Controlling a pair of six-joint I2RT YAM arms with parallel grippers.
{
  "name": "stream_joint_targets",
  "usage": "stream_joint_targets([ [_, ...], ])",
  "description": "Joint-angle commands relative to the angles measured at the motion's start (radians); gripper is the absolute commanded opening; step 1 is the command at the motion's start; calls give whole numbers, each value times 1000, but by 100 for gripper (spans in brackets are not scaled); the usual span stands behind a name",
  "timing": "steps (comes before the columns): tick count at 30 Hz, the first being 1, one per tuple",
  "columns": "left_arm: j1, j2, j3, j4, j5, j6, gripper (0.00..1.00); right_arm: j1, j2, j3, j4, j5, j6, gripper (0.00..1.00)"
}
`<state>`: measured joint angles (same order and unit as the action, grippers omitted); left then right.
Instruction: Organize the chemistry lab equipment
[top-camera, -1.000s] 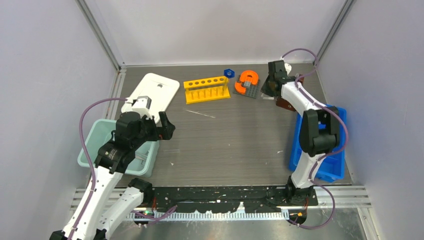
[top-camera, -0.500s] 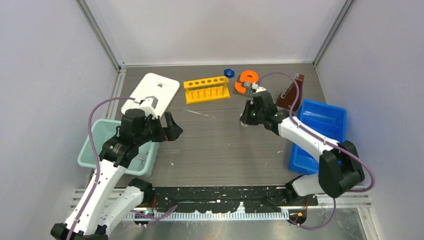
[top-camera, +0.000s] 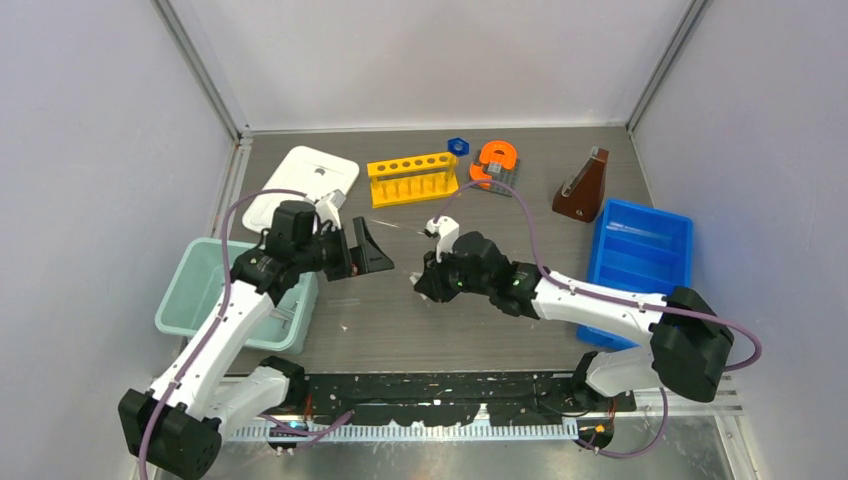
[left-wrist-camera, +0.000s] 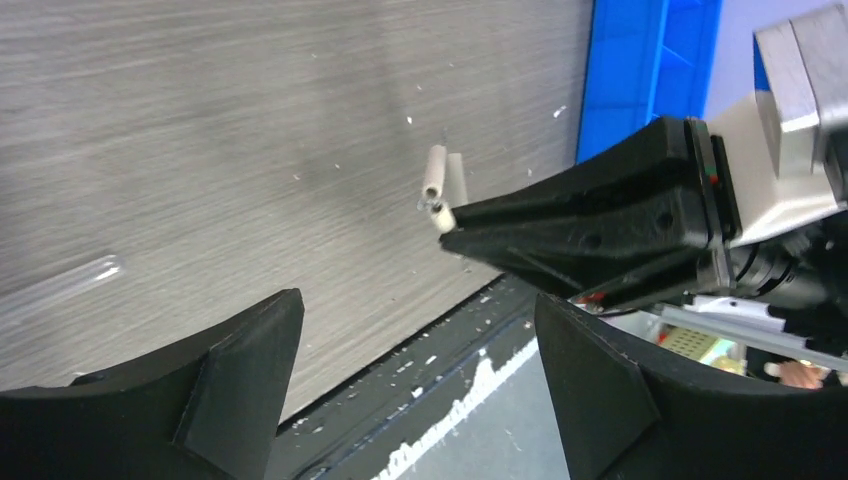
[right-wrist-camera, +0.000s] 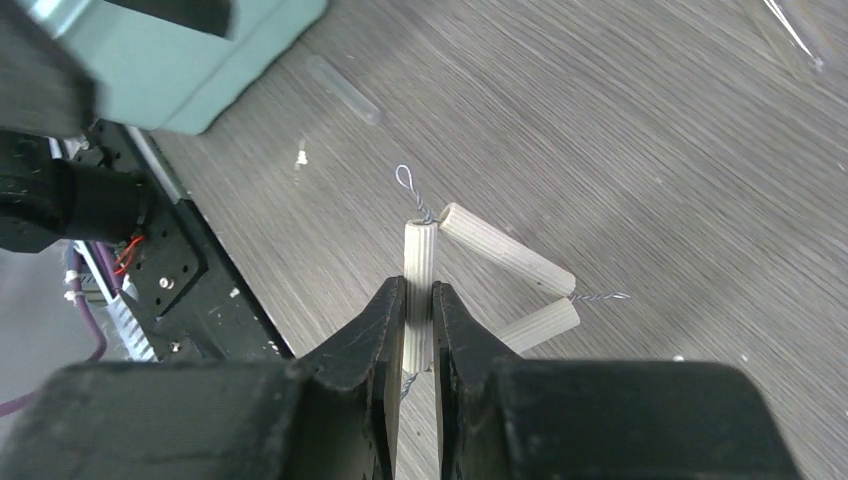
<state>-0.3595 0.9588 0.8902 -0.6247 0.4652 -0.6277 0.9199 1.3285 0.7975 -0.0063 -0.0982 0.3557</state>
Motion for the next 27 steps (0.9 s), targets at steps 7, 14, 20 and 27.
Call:
stream_joint_targets([
  [7, -37, 37, -67, 147, 123, -117, 78, 139, -24, 29, 180, 92, -59, 12],
  [14, -47, 76, -103, 180, 144, -138, 64, 175, -25, 38, 201, 175, -61, 12],
  [20, -49, 85, -141, 206, 159, -159, 54, 184, -17, 39, 223, 194, -51, 12],
  [27, -48, 97, -170, 248, 171, -183, 38, 192, 11, 41, 246, 184, -49, 13],
])
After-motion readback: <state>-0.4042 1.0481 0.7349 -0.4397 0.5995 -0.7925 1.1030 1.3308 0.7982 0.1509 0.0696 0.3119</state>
